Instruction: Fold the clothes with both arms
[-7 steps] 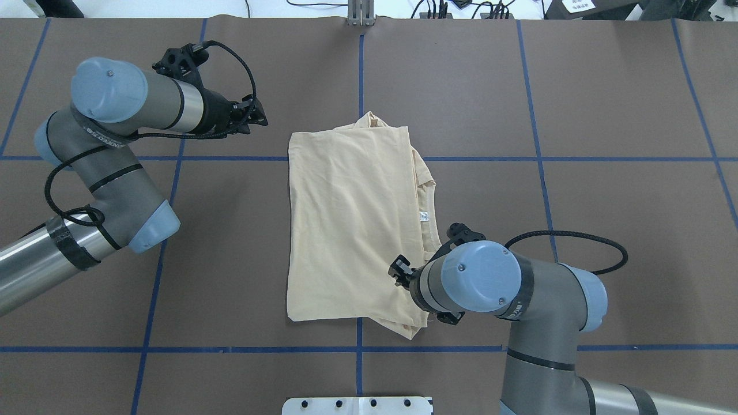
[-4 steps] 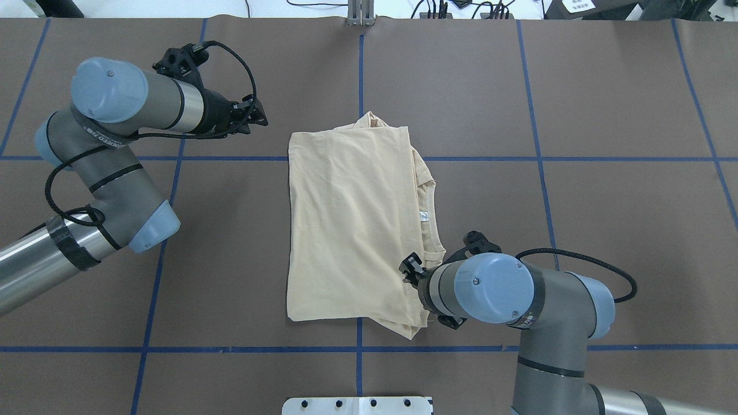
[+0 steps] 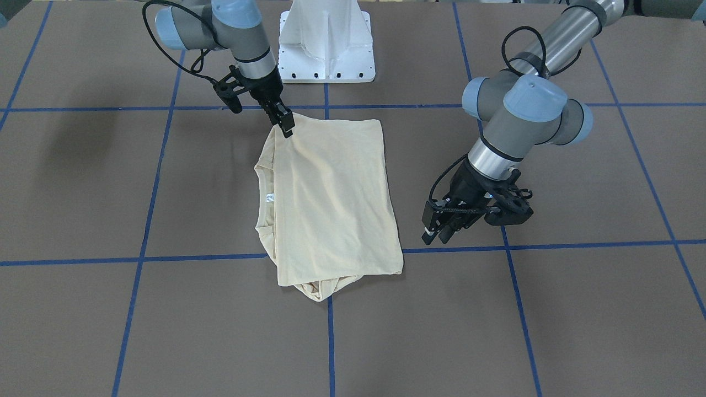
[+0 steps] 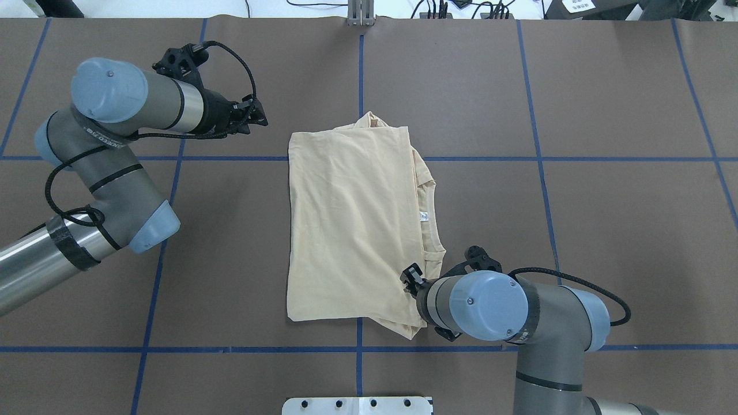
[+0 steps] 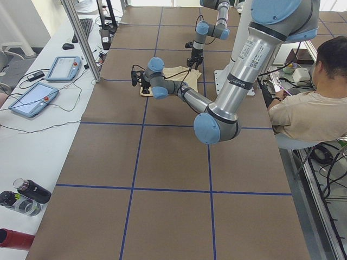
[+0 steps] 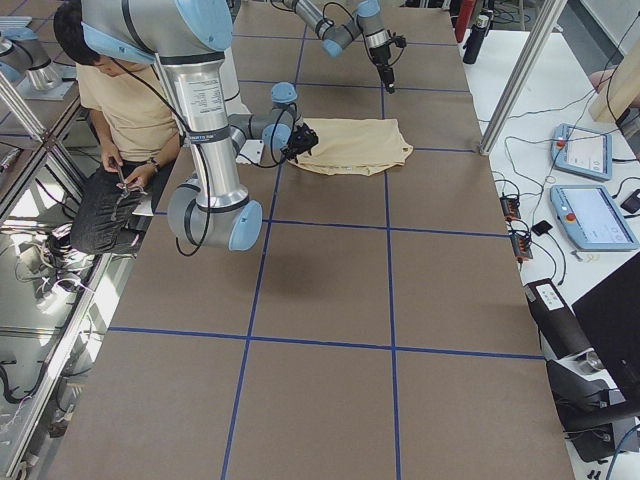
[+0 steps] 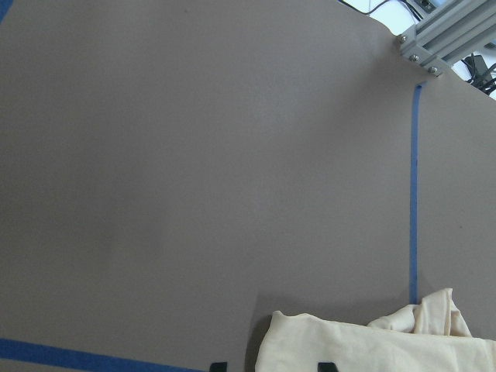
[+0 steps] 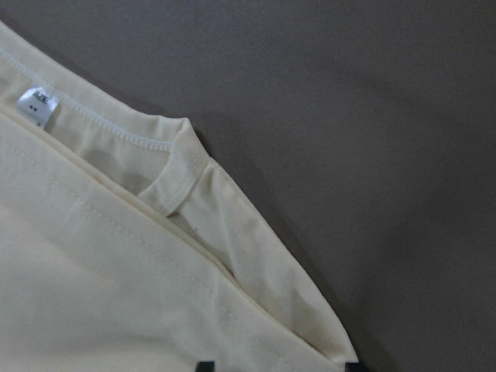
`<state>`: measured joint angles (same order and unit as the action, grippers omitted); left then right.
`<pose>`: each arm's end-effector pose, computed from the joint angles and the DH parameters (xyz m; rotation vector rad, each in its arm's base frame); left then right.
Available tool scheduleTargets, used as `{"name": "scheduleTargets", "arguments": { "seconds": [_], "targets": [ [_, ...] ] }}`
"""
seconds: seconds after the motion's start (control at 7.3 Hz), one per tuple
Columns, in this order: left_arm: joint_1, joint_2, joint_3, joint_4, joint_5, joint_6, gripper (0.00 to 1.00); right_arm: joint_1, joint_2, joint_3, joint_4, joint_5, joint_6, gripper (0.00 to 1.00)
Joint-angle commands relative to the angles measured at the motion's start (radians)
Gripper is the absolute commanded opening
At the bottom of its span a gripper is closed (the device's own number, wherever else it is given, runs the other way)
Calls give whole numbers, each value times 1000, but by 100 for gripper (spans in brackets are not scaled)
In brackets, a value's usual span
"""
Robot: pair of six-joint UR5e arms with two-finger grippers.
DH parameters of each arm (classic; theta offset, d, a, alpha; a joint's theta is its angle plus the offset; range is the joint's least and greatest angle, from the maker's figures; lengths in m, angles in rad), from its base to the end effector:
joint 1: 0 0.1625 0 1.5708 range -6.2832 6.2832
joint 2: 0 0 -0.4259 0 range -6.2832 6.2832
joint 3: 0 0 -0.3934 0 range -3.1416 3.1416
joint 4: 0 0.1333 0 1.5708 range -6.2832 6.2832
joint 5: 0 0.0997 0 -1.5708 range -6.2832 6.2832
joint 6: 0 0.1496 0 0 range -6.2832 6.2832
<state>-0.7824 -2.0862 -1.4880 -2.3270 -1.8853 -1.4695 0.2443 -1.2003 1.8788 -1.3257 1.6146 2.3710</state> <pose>0.4608 -0.5808 0.3287 0.2557 1.1912 -0.4088 -0.5902 -0.2777 0.3232 -0.3048 -0.9138 0.9463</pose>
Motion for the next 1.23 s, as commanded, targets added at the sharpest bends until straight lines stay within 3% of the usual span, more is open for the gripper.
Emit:
{"name": "scheduleTargets", "arguments": {
  "seconds": [0.0, 0.41, 0.55, 0.69, 0.82, 1.1],
  "targets": [
    [0, 0, 0, 0, 0, 0, 49, 0, -2, -3, -1, 1, -1, 64],
    [0, 0, 0, 0, 0, 0, 49, 1, -9, -3, -3, 1, -10, 48],
    [0, 0, 0, 0, 0, 0, 49, 1, -9, -1, -3, 1, -10, 34],
    [0, 0, 0, 0, 0, 0, 49, 1, -7, -1, -3, 1, -10, 7],
    [0, 0, 0, 0, 0, -2, 49, -2, -7, -4, -1, -1, -12, 0],
    [-1, 0, -2, 0, 0, 0, 49, 4, -4, 0, -1, -8, -13, 0]
  ]
}}
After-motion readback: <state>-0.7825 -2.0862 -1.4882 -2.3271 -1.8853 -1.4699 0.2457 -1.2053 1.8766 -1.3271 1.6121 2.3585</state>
